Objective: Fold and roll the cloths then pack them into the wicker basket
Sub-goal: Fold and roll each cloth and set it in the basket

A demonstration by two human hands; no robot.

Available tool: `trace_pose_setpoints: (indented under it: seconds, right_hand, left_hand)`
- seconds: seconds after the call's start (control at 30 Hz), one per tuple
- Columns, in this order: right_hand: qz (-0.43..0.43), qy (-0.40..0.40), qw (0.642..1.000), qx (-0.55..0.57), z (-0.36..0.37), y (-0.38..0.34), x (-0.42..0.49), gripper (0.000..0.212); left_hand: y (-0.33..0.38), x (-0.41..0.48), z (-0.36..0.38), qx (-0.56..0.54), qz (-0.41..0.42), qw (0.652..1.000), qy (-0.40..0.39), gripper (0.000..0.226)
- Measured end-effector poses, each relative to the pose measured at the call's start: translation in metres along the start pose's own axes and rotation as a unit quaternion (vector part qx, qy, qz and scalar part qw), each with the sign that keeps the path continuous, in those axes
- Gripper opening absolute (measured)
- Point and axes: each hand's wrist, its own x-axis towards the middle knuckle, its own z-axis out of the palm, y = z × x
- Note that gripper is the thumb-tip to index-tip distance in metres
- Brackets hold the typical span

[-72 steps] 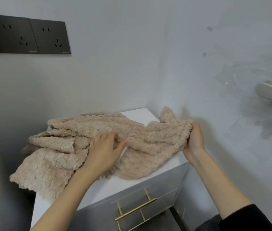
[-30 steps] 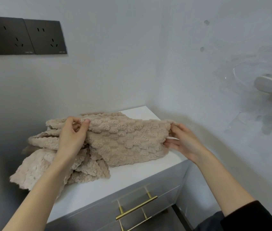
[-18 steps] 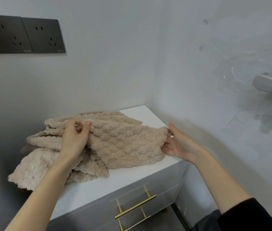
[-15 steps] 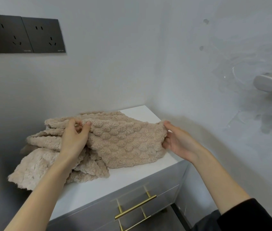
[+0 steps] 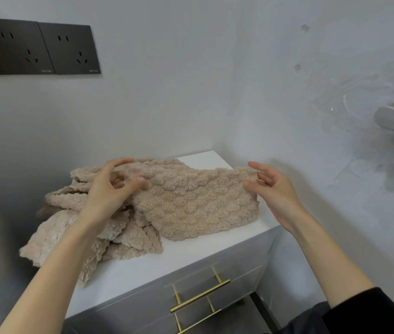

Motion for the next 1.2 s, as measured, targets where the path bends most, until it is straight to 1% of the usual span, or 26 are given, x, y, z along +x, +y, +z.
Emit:
trace_pose_setpoints:
  seconds: [0.07, 0.17, 0.23, 0.3, 0.33, 0.37, 0.4, 0.47, 0.53, 0.57, 0.6, 0.67, 0.77, 0.87, 0.93, 1.0, 1.07, 1.13, 1.2]
  right_hand:
    - [-0.017, 0.026, 0.996, -0.087, -0.001, 0.004, 0.000, 0.039]
    - [-0.075, 0.076, 0.983, -0.152, -0.002, 0.005, -0.003, 0.022]
    - [-0.118, 0.104, 0.968, -0.197, -0.005, 0.003, -0.003, 0.013]
    - [-0.144, 0.123, 0.963, -0.194, -0.008, -0.001, -0.002, 0.010]
    - [-0.151, 0.129, 0.966, -0.167, -0.009, -0.005, -0.002, 0.009]
    - [-0.156, 0.132, 0.971, -0.123, -0.010, -0.009, -0.003, 0.007]
    - [-0.159, 0.130, 0.976, -0.070, -0.011, -0.014, -0.004, 0.005]
    - [-0.157, 0.128, 0.979, 0.005, -0.014, -0.019, -0.007, 0.010]
    - [-0.156, 0.134, 0.979, 0.012, -0.015, -0.019, -0.009, 0.011]
    - [-0.157, 0.141, 0.977, 0.002, -0.015, -0.018, -0.009, 0.012]
    - [-0.155, 0.149, 0.977, -0.007, -0.014, -0.016, -0.009, 0.012]
    - [-0.136, 0.158, 0.978, -0.025, -0.014, -0.011, -0.005, 0.011]
    - [-0.064, 0.149, 0.981, -0.105, -0.017, 0.008, 0.007, 0.009]
    - [-0.009, 0.133, 0.967, -0.218, -0.018, 0.028, 0.020, 0.018]
    - [0.006, 0.119, 0.961, -0.250, -0.016, 0.037, 0.025, 0.022]
    - [0.012, 0.103, 0.957, -0.271, -0.016, 0.042, 0.028, 0.024]
    - [0.017, 0.083, 0.956, -0.281, -0.018, 0.042, 0.028, 0.029]
    - [0.023, 0.067, 0.955, -0.288, -0.021, 0.040, 0.028, 0.034]
    - [0.028, 0.051, 0.943, -0.327, -0.023, 0.039, 0.026, 0.035]
  left_hand:
    - [0.001, -0.001, -0.003, 0.066, 0.011, 0.997, -0.027, 0.051]
    - [0.005, -0.004, -0.002, 0.153, 0.078, 0.985, -0.007, 0.037]
    - [0.008, -0.006, -0.003, 0.166, 0.103, 0.980, 0.026, 0.027]
    - [0.012, -0.007, -0.003, 0.146, 0.114, 0.982, 0.048, 0.013]
    - [0.015, -0.008, -0.002, 0.124, 0.114, 0.984, 0.052, 0.006]
    - [0.019, -0.008, 0.000, 0.096, 0.106, 0.988, 0.052, 0.005]
    - [0.021, -0.008, 0.001, 0.068, 0.097, 0.992, 0.045, 0.015]
    - [0.026, -0.009, 0.004, 0.014, 0.080, 0.997, 0.001, 0.030]
    - [0.031, -0.010, 0.008, -0.047, 0.066, 0.996, -0.041, 0.042]
    - [0.032, -0.010, 0.012, -0.081, 0.055, 0.994, -0.051, 0.049]
    - [0.032, -0.010, 0.015, -0.090, 0.046, 0.994, -0.048, 0.055]
    - [0.029, -0.010, 0.023, -0.037, 0.044, 0.998, -0.019, 0.054]
    - [0.016, -0.007, 0.032, 0.109, 0.027, 0.994, -0.007, 0.041]
    - [0.000, -0.005, 0.040, 0.259, 0.033, 0.965, -0.018, 0.040]
    - [-0.008, -0.006, 0.047, 0.323, 0.041, 0.945, -0.013, 0.039]
    - [-0.013, -0.006, 0.054, 0.343, 0.043, 0.938, 0.002, 0.032]
    - [-0.011, -0.009, 0.057, 0.338, 0.055, 0.939, 0.029, 0.025]
    - [-0.006, -0.013, 0.057, 0.343, 0.085, 0.934, 0.059, 0.029]
    - [-0.003, -0.017, 0.054, 0.371, 0.097, 0.921, 0.077, 0.034]
